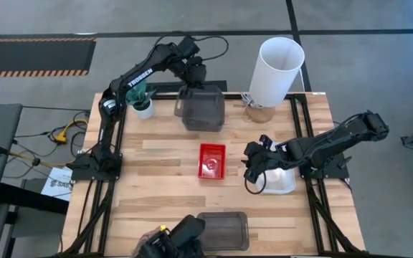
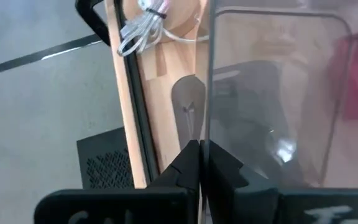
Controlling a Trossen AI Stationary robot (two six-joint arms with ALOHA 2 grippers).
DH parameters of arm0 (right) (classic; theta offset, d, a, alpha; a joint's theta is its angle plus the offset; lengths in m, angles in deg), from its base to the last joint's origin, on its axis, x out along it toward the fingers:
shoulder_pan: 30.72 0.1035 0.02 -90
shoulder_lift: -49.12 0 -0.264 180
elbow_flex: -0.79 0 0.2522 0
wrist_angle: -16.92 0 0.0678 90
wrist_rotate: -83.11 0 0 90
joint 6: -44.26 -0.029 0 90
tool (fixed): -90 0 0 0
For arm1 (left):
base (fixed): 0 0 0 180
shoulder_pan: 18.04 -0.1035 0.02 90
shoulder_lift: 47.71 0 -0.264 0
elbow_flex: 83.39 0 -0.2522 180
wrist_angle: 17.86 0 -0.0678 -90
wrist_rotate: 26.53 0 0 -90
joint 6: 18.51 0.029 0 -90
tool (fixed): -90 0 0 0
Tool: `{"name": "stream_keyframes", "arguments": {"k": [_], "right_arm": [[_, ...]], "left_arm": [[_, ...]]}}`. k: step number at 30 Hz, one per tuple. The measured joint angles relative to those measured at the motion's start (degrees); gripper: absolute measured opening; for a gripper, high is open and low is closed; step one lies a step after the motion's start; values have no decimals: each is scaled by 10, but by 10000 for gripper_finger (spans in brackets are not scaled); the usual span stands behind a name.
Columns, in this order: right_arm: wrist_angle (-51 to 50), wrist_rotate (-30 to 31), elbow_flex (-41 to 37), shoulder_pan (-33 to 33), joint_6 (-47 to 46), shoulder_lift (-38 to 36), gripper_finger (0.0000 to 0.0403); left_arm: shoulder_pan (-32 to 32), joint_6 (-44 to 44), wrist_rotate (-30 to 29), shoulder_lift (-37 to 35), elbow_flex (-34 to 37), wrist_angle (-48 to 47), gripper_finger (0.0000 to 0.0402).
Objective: Stack baskets by color
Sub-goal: Stack the bottom left black bin on top of the top black bin
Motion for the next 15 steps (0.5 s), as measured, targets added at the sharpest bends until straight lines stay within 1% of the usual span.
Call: {"name": "stream_keyframes", "arguments": {"k": [5,11,13,15], "right_arm": [[-1,-36,0,-14,21,0,168],[1,-36,0,-25,42,0,168],[1,-36,0,-26,44,0,168],[0,-36,0,-27,51,0,168]], "left_arm": [[-1,-20,-2,32,4,-7,0],[3,-13,-22,47,3,0,0],[2,-25,-28,50,4,-4,0],[1,-38,-47,48,3,-3,0]]}}
